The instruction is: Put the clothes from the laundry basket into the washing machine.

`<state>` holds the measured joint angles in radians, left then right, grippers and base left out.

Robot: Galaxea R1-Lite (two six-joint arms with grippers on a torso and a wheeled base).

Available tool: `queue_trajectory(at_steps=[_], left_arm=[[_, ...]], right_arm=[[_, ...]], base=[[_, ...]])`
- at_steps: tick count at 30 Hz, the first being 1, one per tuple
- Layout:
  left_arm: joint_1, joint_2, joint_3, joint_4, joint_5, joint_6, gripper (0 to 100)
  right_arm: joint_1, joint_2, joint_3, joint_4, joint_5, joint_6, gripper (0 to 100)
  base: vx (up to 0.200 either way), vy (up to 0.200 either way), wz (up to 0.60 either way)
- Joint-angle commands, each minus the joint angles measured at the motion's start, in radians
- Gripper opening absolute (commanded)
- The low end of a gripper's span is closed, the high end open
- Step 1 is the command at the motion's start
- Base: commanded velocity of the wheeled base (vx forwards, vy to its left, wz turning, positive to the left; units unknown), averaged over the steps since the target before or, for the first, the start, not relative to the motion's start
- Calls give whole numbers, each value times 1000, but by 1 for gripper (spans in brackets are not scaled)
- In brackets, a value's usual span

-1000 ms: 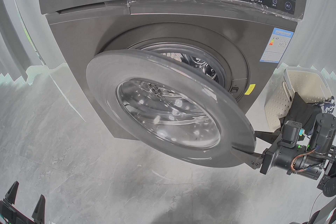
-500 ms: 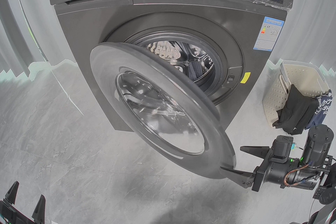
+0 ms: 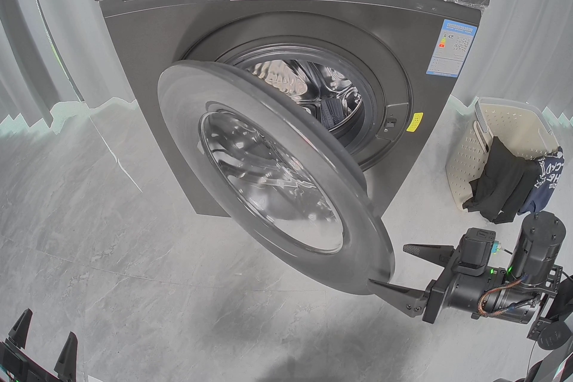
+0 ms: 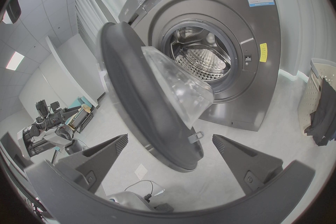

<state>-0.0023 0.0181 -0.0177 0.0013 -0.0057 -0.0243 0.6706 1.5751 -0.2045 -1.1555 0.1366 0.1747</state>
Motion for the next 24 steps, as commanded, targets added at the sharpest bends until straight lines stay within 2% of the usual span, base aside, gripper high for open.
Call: queue_trajectory(at_steps=[1, 4, 5, 9, 19, 23, 24], left_arm=[[1, -18, 16, 0, 0, 0, 100], [1, -18, 16, 0, 0, 0, 100], [1, -18, 16, 0, 0, 0, 100], [1, -18, 16, 0, 1, 0, 100], [1, -18, 16, 0, 0, 0, 100], [1, -18, 16, 0, 0, 0, 100], [1, -18, 16, 0, 0, 0, 100]], right_arm=[[27, 106, 10, -128, -2, -1, 100], [50, 171, 30, -225, -8, -1, 100], [60, 210, 51, -297, -8, -3, 100], [55, 246, 74, -383, -9, -7, 100], [43, 138, 148, -382, 12, -11, 100], [1, 94, 192, -380, 43, -14, 100], [-31, 66, 204, -359, 58, -14, 100]], base=[[0, 0, 0], [0, 0, 0], [0, 0, 0], [0, 0, 0], [0, 0, 0], [0, 0, 0], [0, 0, 0]])
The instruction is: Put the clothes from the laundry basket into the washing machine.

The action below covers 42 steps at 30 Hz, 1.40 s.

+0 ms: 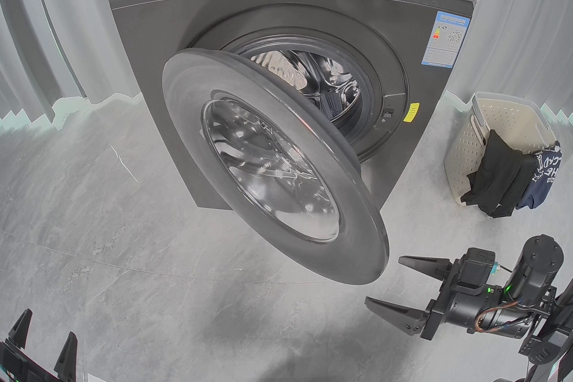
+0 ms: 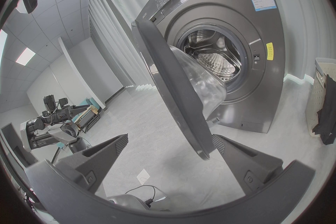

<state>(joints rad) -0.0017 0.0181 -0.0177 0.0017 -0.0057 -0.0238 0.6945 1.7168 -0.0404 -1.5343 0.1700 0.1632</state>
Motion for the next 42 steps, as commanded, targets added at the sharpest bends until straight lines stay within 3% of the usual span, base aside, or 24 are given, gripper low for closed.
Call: queue_trajectory(at_steps=[1, 4, 6, 8, 10, 11, 13, 15, 18, 25, 33, 37, 42], left_arm=[[0, -18, 16, 0, 0, -1, 100], [0, -18, 16, 0, 0, -1, 100], [0, -18, 16, 0, 1, -1, 100], [0, -18, 16, 0, 0, -1, 100], [0, -18, 16, 0, 0, -1, 100], [0, -18, 16, 0, 0, -1, 100], [0, -18, 16, 0, 0, -1, 100], [-1, -18, 16, 0, 0, -1, 100], [0, -18, 16, 0, 0, -1, 100], [0, -18, 16, 0, 0, -1, 100], [-1, -18, 16, 0, 0, -1, 100], [-1, -18, 16, 0, 0, -1, 100], [0, -18, 16, 0, 1, 1, 100]], right_arm=[[-70, -88, 40, 39, 28, -4, 100], [-125, -115, 39, 88, 32, -5, 100], [-227, -114, -6, 148, 43, -1, 100], [-243, -102, -26, 149, 39, 1, 100], [-257, -68, -62, 144, 25, 2, 100], [-259, -32, -99, 144, -20, 4, 100], [-250, 20, -141, 134, -118, 2, 100], [-245, 63, -154, 126, -162, 2, 100], [-225, 106, -154, 97, -168, 2, 100], [-105, 155, -154, 28, -179, 6, 100], [23, 110, -139, 22, -170, 53, 100], [16, 110, -164, 19, -182, 58, 100], [-128, 135, -294, 68, -241, 55, 100]], base=[[0, 0, 0], [0, 0, 0], [0, 0, 0], [0, 0, 0], [0, 0, 0], [0, 0, 0], [0, 0, 0], [0, 0, 0], [0, 0, 0], [0, 0, 0], [0, 0, 0], [0, 0, 0], [0, 0, 0]])
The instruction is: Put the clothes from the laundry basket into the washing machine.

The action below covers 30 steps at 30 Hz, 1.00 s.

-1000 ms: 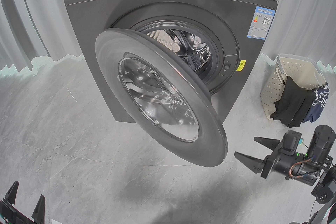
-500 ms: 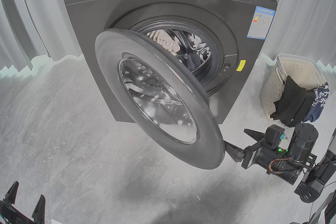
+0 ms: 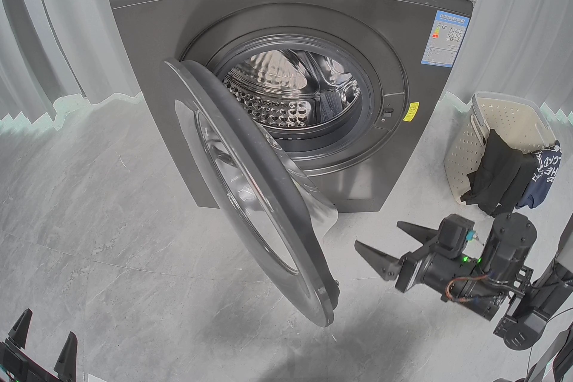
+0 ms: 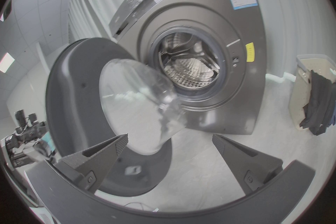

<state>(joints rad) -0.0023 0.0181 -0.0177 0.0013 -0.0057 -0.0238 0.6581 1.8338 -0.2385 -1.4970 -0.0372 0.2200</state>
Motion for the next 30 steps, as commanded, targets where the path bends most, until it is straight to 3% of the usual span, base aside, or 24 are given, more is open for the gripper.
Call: queue_trajectory(at_steps=[1, 5, 14, 22, 25, 30], left_arm=[[1, -18, 16, 0, 1, 1, 100], [1, -18, 16, 0, 1, -1, 100], [-1, -18, 16, 0, 1, -1, 100], [-1, -18, 16, 0, 1, -1, 100], [-1, -18, 16, 0, 1, -1, 100], [-1, -18, 16, 0, 0, -1, 100]], right_arm=[[-92, 18, -96, 31, -33, -2, 100], [-155, 124, -251, 130, -38, -4, 100], [-141, 199, -416, 267, -29, -7, 100], [-64, 211, -410, 268, -29, -7, 100], [-8, 209, -355, 254, -23, -5, 100], [20, 200, -323, 247, -3, -2, 100]], base=[[0, 0, 0], [0, 0, 0], [0, 0, 0], [0, 0, 0], [0, 0, 0], [0, 0, 0]])
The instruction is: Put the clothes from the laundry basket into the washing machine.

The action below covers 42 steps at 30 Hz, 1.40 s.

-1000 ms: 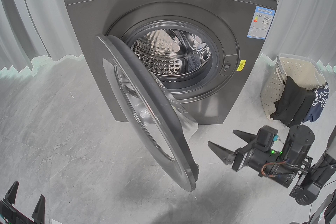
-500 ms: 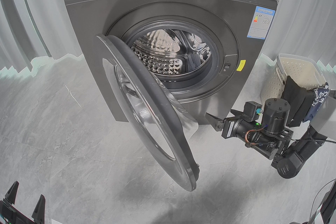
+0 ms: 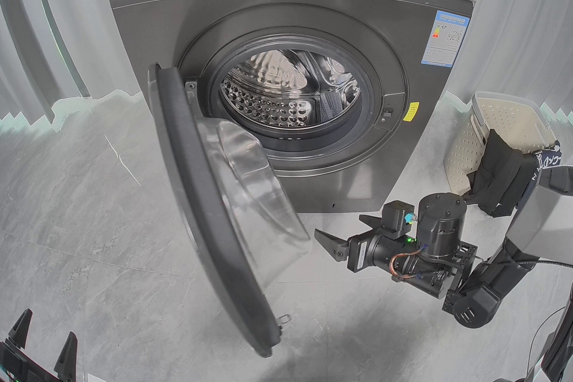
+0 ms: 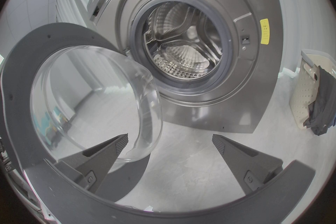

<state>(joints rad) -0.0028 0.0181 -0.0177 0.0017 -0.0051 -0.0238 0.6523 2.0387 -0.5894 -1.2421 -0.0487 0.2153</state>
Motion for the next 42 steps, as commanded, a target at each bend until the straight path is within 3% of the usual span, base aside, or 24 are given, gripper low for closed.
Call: queue_trajectory(at_steps=[1, 10, 28, 38, 42], left_arm=[[1, -18, 16, 0, -1, -1, 100], [0, -18, 16, 0, -1, 1, 100], [1, -18, 16, -2, 1, 1, 100], [1, -18, 16, 0, 1, 1, 100], [1, -18, 16, 0, 1, 1, 100]], right_arm=[[29, -5, 29, -14, 12, 3, 100], [29, 8, -12, -8, 13, -2, 100], [210, 117, -155, -3, 35, -2, 100], [194, 130, -239, 0, 36, -4, 100], [188, 149, -317, 81, 53, -4, 100]], base=[[0, 0, 0], [0, 0, 0], [-78, 0, 0], [0, 0, 0], [0, 0, 0]])
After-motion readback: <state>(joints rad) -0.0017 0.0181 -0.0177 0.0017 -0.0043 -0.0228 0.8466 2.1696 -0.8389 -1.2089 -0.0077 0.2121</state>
